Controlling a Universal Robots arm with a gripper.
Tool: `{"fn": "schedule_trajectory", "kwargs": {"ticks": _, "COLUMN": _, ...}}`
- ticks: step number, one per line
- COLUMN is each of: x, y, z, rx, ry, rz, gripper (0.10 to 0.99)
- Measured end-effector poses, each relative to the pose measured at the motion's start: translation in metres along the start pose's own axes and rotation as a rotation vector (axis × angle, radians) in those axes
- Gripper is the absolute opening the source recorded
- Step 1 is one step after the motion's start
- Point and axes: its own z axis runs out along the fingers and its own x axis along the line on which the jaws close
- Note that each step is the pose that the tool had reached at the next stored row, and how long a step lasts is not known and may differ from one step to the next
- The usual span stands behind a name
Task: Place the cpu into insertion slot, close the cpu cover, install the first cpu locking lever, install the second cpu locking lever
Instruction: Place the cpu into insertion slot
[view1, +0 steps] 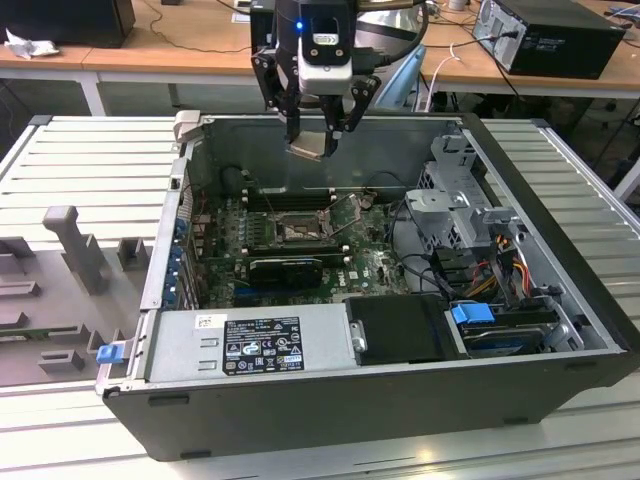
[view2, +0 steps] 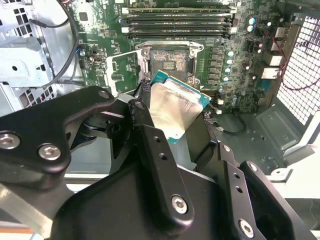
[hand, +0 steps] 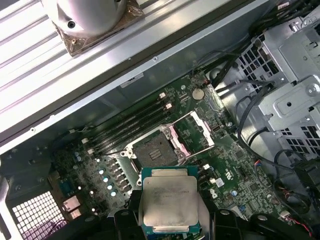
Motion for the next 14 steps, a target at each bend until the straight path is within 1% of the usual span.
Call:
{"fn": "schedule_trajectory", "kwargs": {"ticks": 8, "x": 0.0000, "y": 0.0000, "z": 0.0002, "rx": 0.000, "ry": -0.0032, "rz": 0.035, "gripper": 0.525}}
{"fn": "schedule_trajectory", "kwargs": {"ticks": 14, "x": 0.0000, "y": 0.0000, "z": 0.0003, "rx": -0.001, "ry": -0.0063, "rz": 0.070, "gripper": 0.525}}
